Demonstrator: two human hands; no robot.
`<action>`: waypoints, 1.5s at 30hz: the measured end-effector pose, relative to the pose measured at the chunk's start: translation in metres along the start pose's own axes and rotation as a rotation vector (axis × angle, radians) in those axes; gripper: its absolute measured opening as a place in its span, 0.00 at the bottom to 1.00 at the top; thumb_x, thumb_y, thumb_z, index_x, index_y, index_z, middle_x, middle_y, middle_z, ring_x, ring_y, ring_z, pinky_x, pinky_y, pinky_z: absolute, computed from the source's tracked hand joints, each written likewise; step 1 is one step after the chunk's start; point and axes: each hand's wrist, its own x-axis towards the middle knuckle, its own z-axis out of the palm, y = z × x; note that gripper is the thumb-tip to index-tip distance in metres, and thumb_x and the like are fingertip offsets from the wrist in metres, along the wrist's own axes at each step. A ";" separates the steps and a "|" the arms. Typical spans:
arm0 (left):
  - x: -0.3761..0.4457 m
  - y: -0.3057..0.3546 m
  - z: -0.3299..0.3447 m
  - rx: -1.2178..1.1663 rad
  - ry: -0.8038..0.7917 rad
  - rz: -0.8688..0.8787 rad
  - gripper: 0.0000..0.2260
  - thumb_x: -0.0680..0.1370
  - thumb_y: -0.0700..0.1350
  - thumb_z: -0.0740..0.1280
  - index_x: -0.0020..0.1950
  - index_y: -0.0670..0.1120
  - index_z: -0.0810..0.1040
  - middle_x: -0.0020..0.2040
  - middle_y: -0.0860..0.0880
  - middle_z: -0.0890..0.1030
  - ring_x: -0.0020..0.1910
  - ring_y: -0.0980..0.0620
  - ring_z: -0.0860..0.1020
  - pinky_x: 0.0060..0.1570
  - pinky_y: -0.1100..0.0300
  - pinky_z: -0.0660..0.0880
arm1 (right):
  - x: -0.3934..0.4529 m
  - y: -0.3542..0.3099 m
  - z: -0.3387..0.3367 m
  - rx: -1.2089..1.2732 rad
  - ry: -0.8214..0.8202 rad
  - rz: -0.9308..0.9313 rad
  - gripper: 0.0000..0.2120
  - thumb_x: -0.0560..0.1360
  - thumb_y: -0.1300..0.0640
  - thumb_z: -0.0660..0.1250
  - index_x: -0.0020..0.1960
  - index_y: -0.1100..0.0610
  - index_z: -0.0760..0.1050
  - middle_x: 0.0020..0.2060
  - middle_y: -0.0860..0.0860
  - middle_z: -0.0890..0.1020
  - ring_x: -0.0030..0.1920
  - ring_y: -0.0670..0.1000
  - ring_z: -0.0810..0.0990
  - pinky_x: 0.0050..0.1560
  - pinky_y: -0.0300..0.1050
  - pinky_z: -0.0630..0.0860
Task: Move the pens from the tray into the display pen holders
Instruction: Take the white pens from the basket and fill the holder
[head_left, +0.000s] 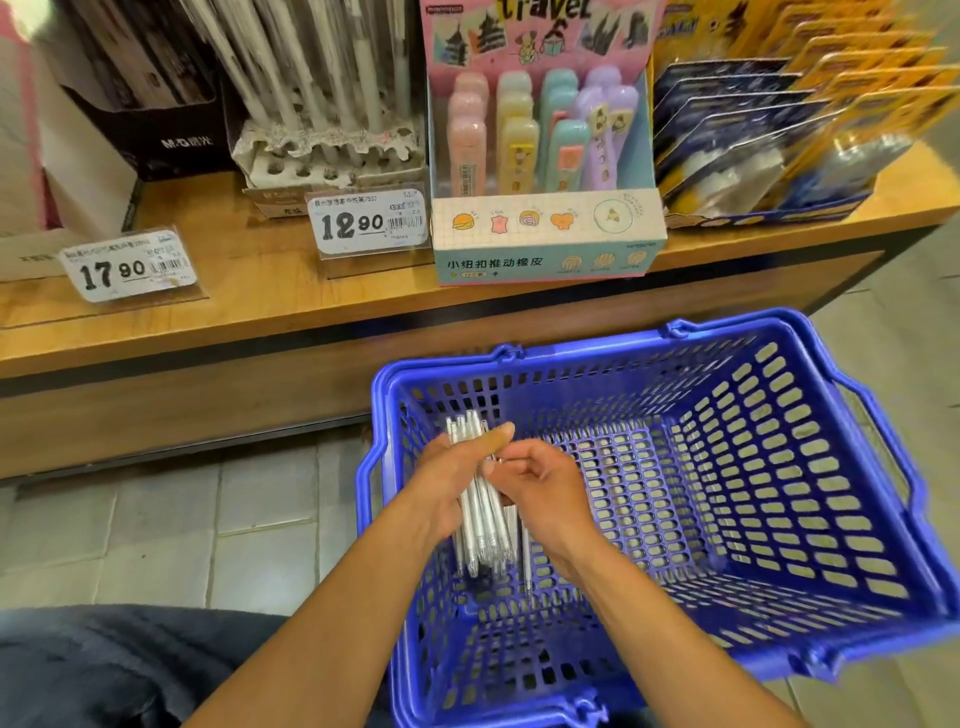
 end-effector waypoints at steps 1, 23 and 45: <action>0.001 -0.001 -0.001 0.008 -0.002 -0.007 0.50 0.67 0.50 0.80 0.80 0.47 0.52 0.74 0.45 0.67 0.70 0.46 0.67 0.61 0.56 0.64 | 0.000 0.001 0.000 -0.012 -0.013 -0.006 0.06 0.72 0.56 0.74 0.47 0.56 0.80 0.36 0.50 0.81 0.36 0.43 0.79 0.39 0.34 0.76; 0.011 0.002 -0.010 -0.016 0.074 -0.066 0.05 0.74 0.35 0.69 0.48 0.41 0.77 0.27 0.49 0.78 0.35 0.48 0.77 0.45 0.52 0.77 | 0.097 0.133 -0.017 -1.174 -0.061 0.358 0.11 0.78 0.60 0.65 0.58 0.63 0.70 0.46 0.57 0.80 0.42 0.56 0.80 0.39 0.47 0.76; -0.009 0.011 -0.008 -0.127 -0.078 -0.082 0.40 0.65 0.45 0.81 0.73 0.40 0.68 0.66 0.36 0.76 0.64 0.37 0.77 0.64 0.38 0.73 | 0.032 -0.002 -0.006 0.041 -0.194 -0.008 0.05 0.70 0.61 0.75 0.45 0.59 0.81 0.33 0.49 0.82 0.33 0.44 0.78 0.36 0.37 0.76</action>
